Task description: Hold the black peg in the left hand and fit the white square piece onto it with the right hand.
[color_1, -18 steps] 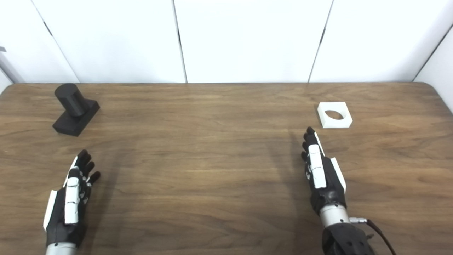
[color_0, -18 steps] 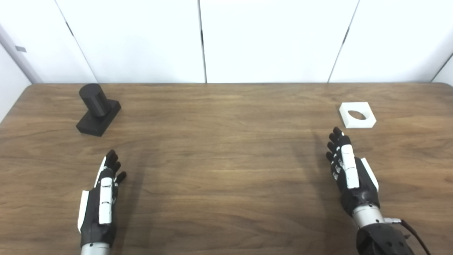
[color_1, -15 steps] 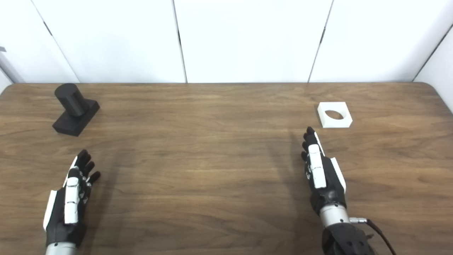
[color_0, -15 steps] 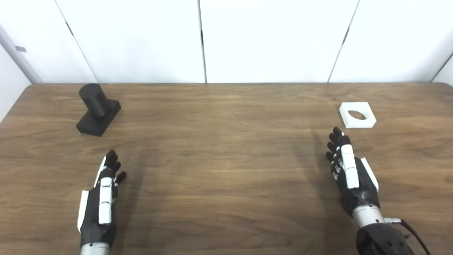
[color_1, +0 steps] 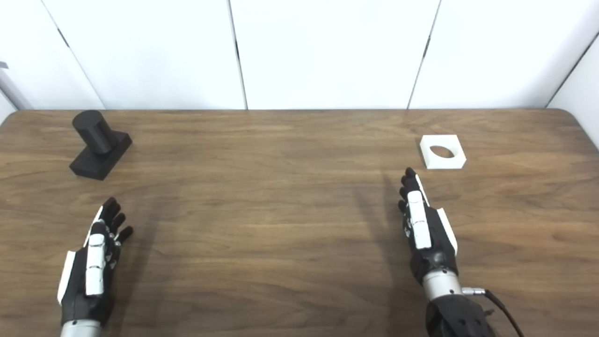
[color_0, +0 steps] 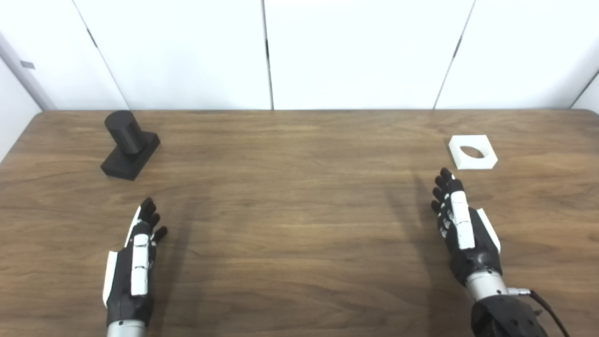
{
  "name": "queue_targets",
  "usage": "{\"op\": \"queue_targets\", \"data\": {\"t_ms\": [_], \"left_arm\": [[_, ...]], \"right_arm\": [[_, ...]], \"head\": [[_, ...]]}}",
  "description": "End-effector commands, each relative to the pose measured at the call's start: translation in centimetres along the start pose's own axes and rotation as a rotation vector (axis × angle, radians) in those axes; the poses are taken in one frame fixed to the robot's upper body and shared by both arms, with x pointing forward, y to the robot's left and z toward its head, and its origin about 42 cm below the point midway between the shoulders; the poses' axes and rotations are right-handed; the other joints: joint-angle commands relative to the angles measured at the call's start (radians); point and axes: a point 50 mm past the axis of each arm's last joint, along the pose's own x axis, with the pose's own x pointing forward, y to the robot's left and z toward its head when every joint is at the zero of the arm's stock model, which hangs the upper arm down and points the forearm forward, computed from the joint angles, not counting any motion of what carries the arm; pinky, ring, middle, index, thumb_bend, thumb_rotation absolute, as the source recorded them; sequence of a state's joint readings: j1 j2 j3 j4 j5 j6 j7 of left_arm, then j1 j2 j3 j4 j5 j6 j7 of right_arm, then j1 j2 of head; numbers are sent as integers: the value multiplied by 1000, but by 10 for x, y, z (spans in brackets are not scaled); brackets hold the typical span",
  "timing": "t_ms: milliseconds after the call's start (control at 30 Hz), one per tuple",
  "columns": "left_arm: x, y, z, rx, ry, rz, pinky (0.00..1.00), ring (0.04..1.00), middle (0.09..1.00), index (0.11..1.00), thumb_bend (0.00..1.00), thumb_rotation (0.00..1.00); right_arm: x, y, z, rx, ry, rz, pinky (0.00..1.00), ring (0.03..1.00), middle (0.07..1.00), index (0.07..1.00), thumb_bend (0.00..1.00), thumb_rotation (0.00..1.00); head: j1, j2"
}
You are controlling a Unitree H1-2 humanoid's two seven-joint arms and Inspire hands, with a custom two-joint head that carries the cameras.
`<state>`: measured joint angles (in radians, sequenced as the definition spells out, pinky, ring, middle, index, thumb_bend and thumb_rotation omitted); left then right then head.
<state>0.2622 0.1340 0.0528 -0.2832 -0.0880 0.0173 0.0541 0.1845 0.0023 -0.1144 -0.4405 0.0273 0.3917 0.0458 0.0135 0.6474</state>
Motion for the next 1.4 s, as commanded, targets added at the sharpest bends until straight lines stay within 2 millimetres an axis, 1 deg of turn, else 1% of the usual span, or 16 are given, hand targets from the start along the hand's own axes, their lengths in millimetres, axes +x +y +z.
{"op": "queue_targets", "data": {"t_ms": [0, 100, 133, 200, 300, 400, 467, 633, 700, 800, 867, 933, 1033, 1200, 1267, 1367], "left_arm": [[5, -13, -2, -30, -3, 8, 988, 973, 982, 963, 438, 991], [4, -18, -4, -35, -7, 5, 976, 972, 980, 959, 459, 967], [3, -21, -5, -40, -9, 8, 968, 968, 975, 953, 450, 956], [2, -26, -6, -43, -14, 7, 958, 960, 960, 940, 426, 944], [1, -33, -5, -27, 0, -7, 960, 965, 967, 949, 420, 969], [-1, -40, -7, -16, 7, -15, 970, 968, 988, 975, 451, 982], [-2, -43, -7, -3, 9, -16, 966, 961, 985, 978, 476, 976], [-2, -51, -10, -8, 12, -20, 998, 966, 975, 971, 483, 942], [-2, -53, -12, -8, 5, -21, 1000, 964, 968, 962, 486, 936], [-2, -56, -14, -12, 5, -16, 994, 957, 962, 950, 507, 923], [-2, -57, -14, -5, 10, -13, 996, 959, 966, 944, 516, 915], [-2, -58, -14, 0, 12, -11, 1000, 964, 966, 938, 514, 924], [-4, -57, -16, -2, 11, -15, 1000, 967, 972, 942, 518, 928], [-4, -56, -16, 2, 12, -12, 1000, 966, 971, 945, 530, 933], [-4, -56, -16, 1, 14, -9, 1000, 967, 972, 944, 519, 934], [-5, -56, -16, 2, 14, -10, 1000, 963, 971, 947, 533, 930]], "right_arm": [[-31, -14, -22, -19, 86, -15, 1000, 1000, 1000, 1000, 457, 1000], [-30, -19, -23, -17, 77, -11, 1000, 1000, 1000, 1000, 441, 1000], [-30, -21, -23, -15, 74, -8, 1000, 1000, 1000, 1000, 442, 1000], [-30, -25, -24, -9, 69, 1, 1000, 1000, 1000, 1000, 446, 1000], [-29, -29, -25, -25, 60, 12, 1000, 1000, 1000, 1000, 441, 1000], [-29, -33, -25, -8, 61, 26, 1000, 1000, 1000, 1000, 443, 1000], [-29, -35, -25, -8, 70, 32, 1000, 1000, 1000, 1000, 459, 1000], [-26, -39, -27, 8, 61, 51, 1000, 1000, 1000, 1000, 465, 1000], [-25, -40, -28, 12, 55, 53, 1000, 1000, 1000, 1000, 492, 1000], [-24, -41, -30, 6, 39, 65, 1000, 1000, 1000, 1000, 494, 1000], [-24, -41, -30, 0, 48, 56, 1000, 1000, 1000, 1000, 534, 1000], [-23, -40, -30, -7, 51, 42, 1000, 1000, 1000, 1000, 535, 1000], [-24, -39, -30, -5, 59, 46, 1000, 1000, 1000, 1000, 550, 1000], [-26, -35, -26, -1, 61, 57, 1000, 1000, 1000, 1000, 547, 1000], [-27, -34, -26, -5, 55, 65, 1000, 1000, 1000, 1000, 548, 1000], [-27, -34, -26, -7, 49, 65, 1000, 1000, 1000, 1000, 576, 1000]], "head": [[13, -1], [76, -11], [106, -18], [139, -28], [192, -49], [238, -69], [263, -80], [312, -106], [329, -121], [332, -129], [333, -131], [333, -131], [339, -144], [326, -135], [326, -134], [326, -134]]}}
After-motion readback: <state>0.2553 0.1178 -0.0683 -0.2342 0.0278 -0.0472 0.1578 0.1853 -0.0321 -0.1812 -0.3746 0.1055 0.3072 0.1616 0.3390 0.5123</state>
